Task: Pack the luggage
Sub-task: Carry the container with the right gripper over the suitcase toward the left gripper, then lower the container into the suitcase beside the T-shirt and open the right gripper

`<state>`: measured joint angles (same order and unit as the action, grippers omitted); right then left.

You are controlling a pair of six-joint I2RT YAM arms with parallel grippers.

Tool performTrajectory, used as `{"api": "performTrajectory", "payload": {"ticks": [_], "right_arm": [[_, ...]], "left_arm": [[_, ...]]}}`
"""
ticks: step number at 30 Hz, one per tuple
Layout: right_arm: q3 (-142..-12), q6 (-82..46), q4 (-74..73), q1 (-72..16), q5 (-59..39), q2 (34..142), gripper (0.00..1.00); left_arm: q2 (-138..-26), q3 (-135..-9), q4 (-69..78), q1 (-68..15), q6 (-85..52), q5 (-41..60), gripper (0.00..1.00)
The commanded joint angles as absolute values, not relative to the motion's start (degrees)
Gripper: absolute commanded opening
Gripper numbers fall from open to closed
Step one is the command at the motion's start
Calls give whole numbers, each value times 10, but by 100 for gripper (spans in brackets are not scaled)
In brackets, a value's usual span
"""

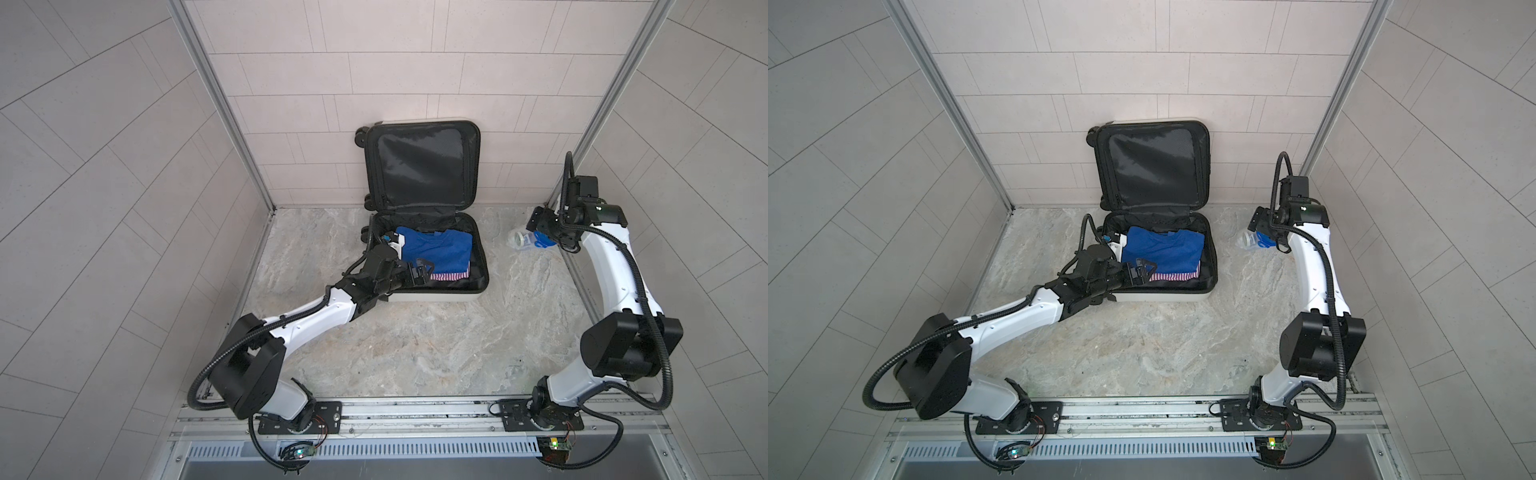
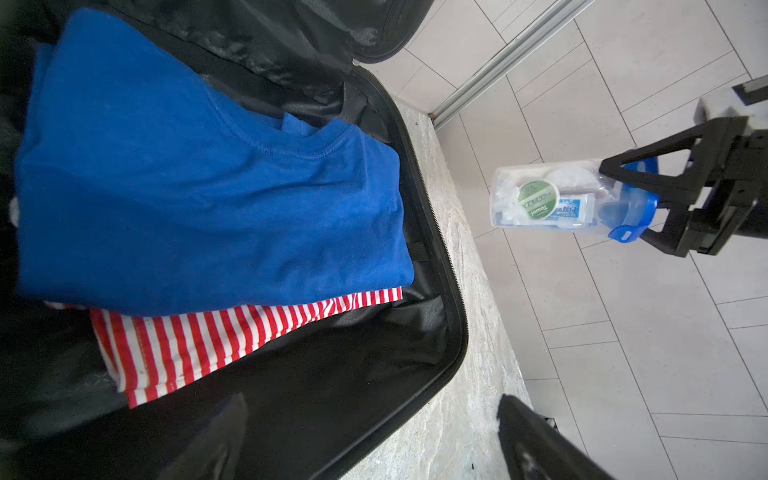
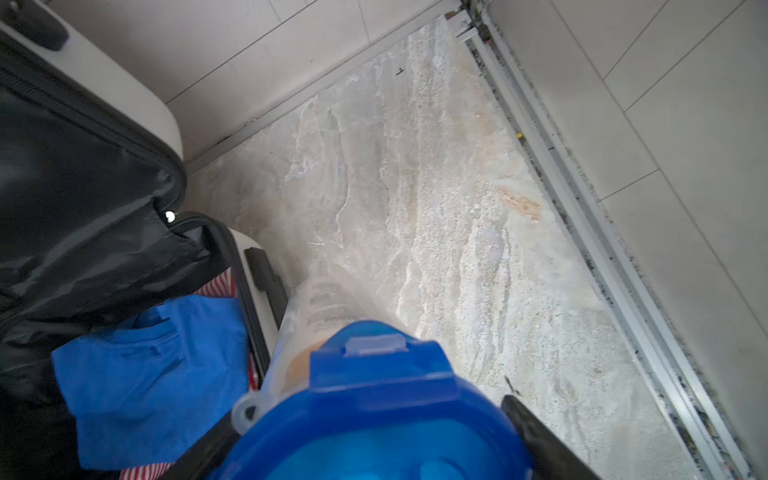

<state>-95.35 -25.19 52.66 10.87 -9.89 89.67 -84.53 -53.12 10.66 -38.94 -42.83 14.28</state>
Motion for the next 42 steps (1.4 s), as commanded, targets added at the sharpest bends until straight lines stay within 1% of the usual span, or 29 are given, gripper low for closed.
{"api": "performTrajectory", "payload": {"ticks": [1, 9, 21, 31, 42], "right_arm": [[-937, -284, 478, 102, -132, 848, 79], [-870, -322, 430, 88, -197, 761, 79], [-737, -417, 311, -37, -230, 699, 77], [-692, -475, 216, -154, -219, 744, 76], [-687, -512, 147, -246, -208, 826, 75]], "left_arm": [[-855, -555, 112, -381, -445, 160, 100], [-858, -558, 109, -362, -452, 164, 100], [-856, -574, 88, -339, -453, 169, 100], [-810, -546, 65, -304, -452, 145, 100], [-757, -532, 22, -276, -437, 129, 100]]}}
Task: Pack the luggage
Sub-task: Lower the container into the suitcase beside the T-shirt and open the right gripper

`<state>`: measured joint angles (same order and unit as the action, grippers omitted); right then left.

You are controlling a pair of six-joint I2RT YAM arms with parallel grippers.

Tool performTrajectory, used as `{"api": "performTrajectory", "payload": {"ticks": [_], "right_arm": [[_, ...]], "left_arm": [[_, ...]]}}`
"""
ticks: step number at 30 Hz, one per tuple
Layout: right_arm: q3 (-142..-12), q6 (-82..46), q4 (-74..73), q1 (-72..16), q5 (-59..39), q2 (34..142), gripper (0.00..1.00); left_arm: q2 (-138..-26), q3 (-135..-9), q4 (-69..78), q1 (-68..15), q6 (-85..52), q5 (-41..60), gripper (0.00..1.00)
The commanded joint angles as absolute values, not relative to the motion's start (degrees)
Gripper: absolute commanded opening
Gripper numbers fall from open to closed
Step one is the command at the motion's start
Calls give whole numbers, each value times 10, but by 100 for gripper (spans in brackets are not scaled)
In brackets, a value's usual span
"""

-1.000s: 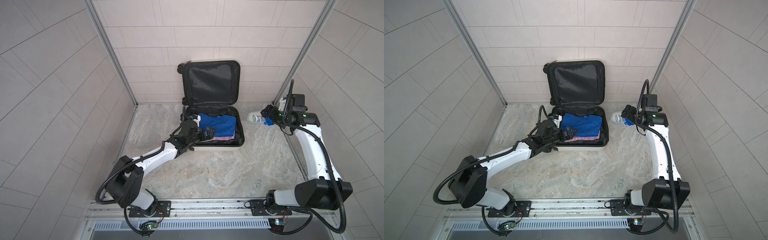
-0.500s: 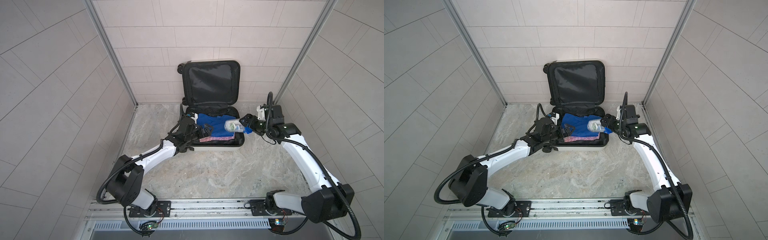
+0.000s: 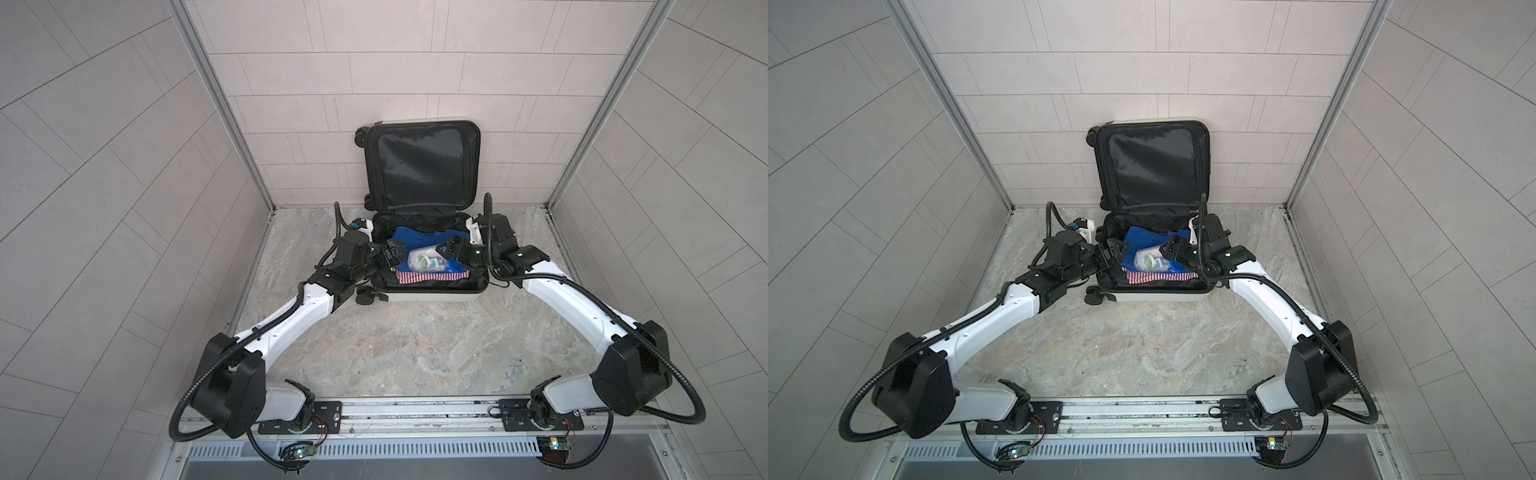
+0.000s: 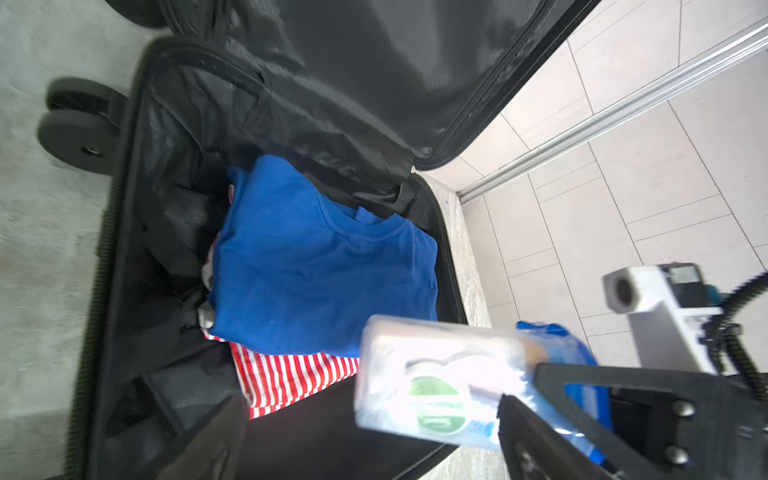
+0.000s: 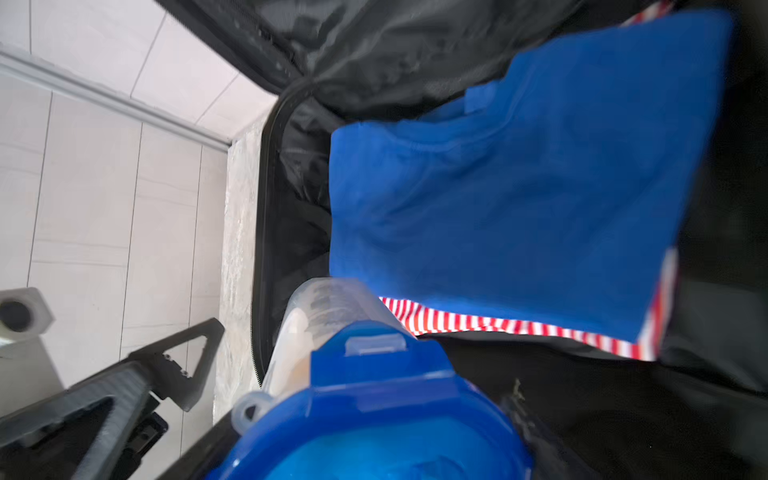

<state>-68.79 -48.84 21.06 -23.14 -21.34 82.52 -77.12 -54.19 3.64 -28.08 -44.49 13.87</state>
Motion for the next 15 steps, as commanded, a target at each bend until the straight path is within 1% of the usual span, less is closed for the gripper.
{"api": "performTrajectory", "payload": {"ticks": [1, 6, 15], "right_arm": [[-684, -515, 139, -253, -209, 833, 75], [-663, -535, 103, -268, -217, 859, 74], [-654, -541, 84, -272, -229, 906, 74]], "left_arm": [[-755, -531, 22, -274, -436, 129, 100], [-755, -526, 22, -272, -437, 129, 100], [-759, -520, 30, -273, -441, 134, 100]]}}
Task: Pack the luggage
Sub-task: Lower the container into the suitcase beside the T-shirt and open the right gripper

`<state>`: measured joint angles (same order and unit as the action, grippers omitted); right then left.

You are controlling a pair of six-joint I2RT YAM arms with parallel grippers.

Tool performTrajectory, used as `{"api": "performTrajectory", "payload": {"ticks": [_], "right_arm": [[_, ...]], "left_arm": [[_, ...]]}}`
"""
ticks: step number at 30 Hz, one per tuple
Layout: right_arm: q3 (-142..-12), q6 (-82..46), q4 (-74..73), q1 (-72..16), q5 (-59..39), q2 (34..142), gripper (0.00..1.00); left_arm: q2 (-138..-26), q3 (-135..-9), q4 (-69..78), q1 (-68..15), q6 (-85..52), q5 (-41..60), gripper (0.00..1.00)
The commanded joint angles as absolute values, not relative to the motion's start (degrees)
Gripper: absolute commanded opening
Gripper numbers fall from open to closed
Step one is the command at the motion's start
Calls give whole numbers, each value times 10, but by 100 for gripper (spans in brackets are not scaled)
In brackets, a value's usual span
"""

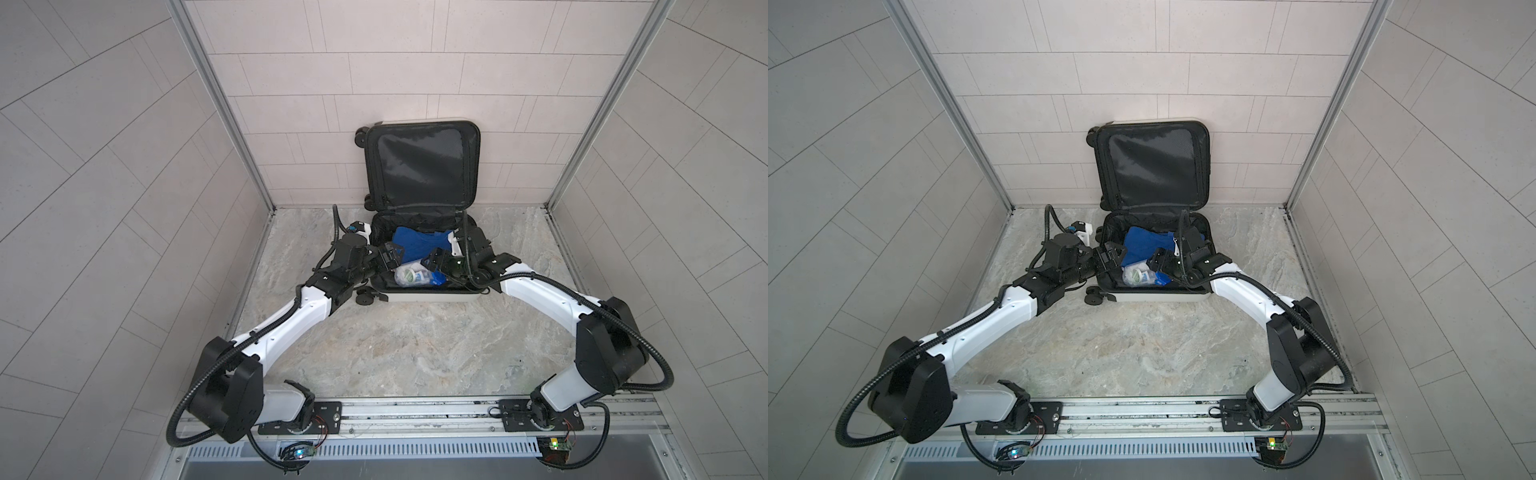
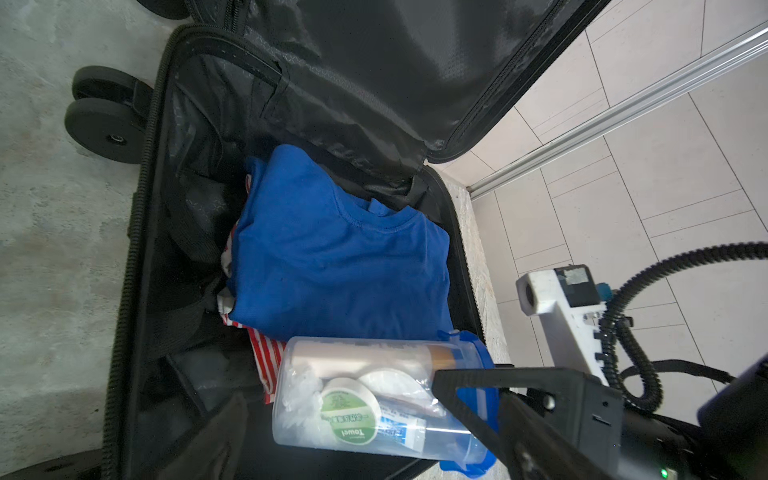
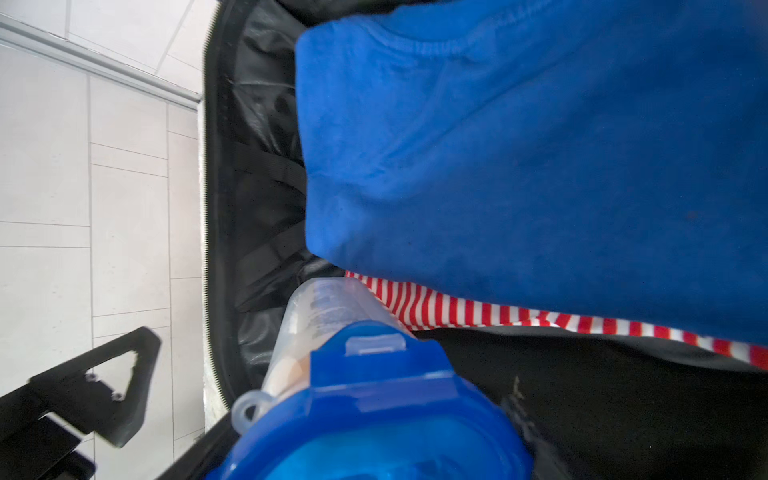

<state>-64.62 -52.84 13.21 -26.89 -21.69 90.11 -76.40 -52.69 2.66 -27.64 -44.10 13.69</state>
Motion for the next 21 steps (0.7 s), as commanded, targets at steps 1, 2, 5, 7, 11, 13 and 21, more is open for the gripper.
{"api": "performTrajectory", "payload": {"ticks": [1, 2, 5, 7, 11, 13, 21], "right_arm": [[-652, -541, 83, -271, -231, 912, 74], [-651, -542, 82, -271, -232, 918, 74], [-644, -541, 75, -271, -232, 931, 74], [-640, -543, 72, -271, -233, 940, 74], [-636, -541, 73, -271, -233, 956, 75], [-634, -539, 78, -271, -231, 961, 76], [-629, -524, 109, -271, -207, 956, 89]], "left_arm": [[-760, -520, 30, -272, -441, 136, 100], [-763, -522, 28, -272, -440, 136, 100], [-771, -529, 24, -273, -436, 142, 100], [-778, -533, 25, -276, -436, 146, 100], [-796, -547, 24, -286, -436, 152, 100], [-808, -558, 25, -293, -434, 154, 100], [-871, -596, 36, -330, -439, 162, 98]]}}
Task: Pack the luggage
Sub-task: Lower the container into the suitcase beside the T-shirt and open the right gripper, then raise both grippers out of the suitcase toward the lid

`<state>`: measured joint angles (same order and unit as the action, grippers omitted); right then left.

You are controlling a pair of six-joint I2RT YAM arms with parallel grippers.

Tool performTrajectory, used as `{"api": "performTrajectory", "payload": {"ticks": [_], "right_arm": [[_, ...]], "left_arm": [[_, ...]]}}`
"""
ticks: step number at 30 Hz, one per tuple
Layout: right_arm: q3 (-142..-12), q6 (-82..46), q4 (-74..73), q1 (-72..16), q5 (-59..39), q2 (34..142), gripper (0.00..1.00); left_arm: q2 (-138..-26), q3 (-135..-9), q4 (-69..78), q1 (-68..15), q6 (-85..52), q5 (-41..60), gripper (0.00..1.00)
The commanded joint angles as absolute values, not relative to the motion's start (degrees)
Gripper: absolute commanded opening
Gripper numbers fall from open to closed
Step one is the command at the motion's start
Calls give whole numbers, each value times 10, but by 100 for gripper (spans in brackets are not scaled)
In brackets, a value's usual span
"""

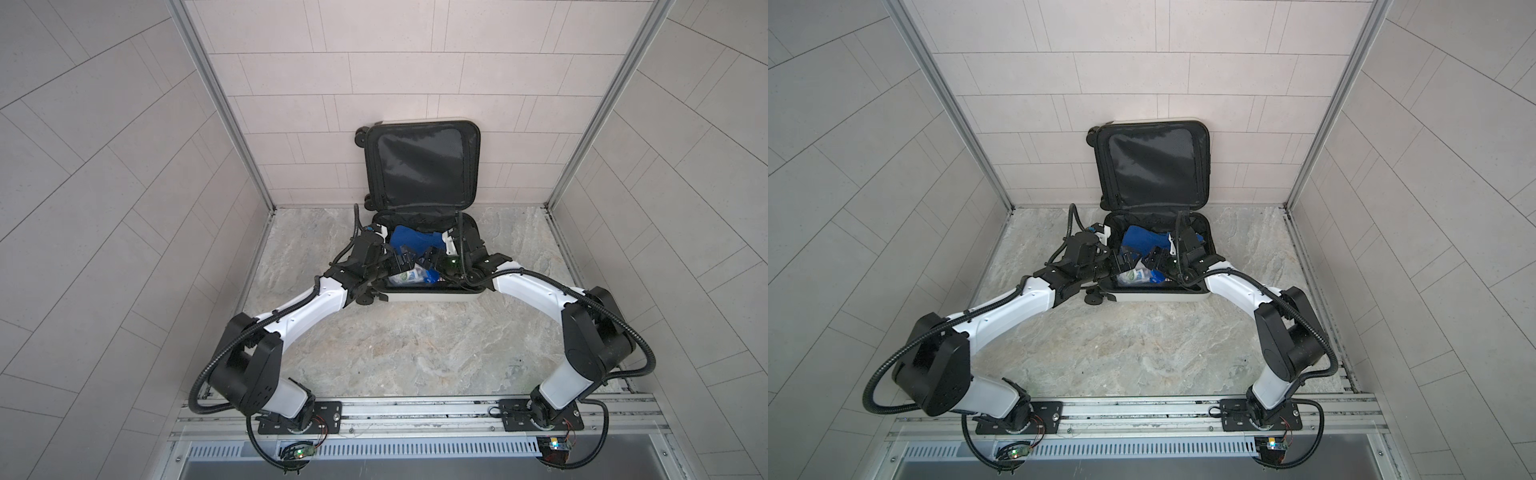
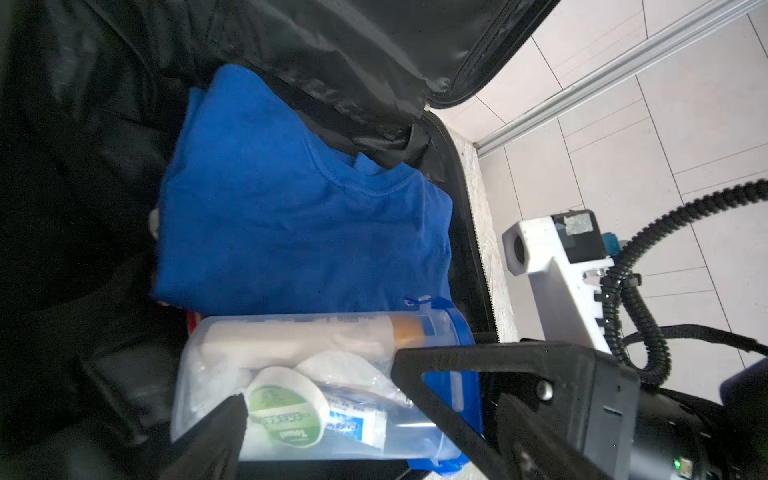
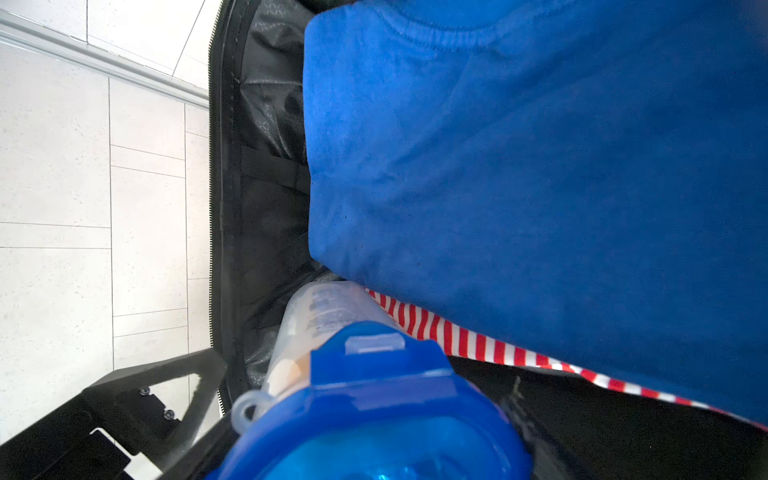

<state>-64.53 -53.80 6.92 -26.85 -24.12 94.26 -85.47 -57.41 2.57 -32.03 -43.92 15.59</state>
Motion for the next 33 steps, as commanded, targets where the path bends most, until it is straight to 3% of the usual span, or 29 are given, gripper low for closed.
{"api": "performTrajectory", "payload": {"ticks": [1, 10, 27, 33], "right_arm": [[-627, -521, 113, -271, -203, 952, 90], [-624, -501, 157, -270, -167, 912, 99], [-669, -455, 256, -261, -101, 855, 99], [-694, -422, 304, -261, -67, 821, 99]], "left_arm": [[-876, -598, 39, -333, -440, 164, 98], [-905, -598, 63, -343, -457, 166, 97], [-906, -593, 69, -343, -458, 166, 97], [-870, -625, 10, -338, -419, 143, 97]]}}
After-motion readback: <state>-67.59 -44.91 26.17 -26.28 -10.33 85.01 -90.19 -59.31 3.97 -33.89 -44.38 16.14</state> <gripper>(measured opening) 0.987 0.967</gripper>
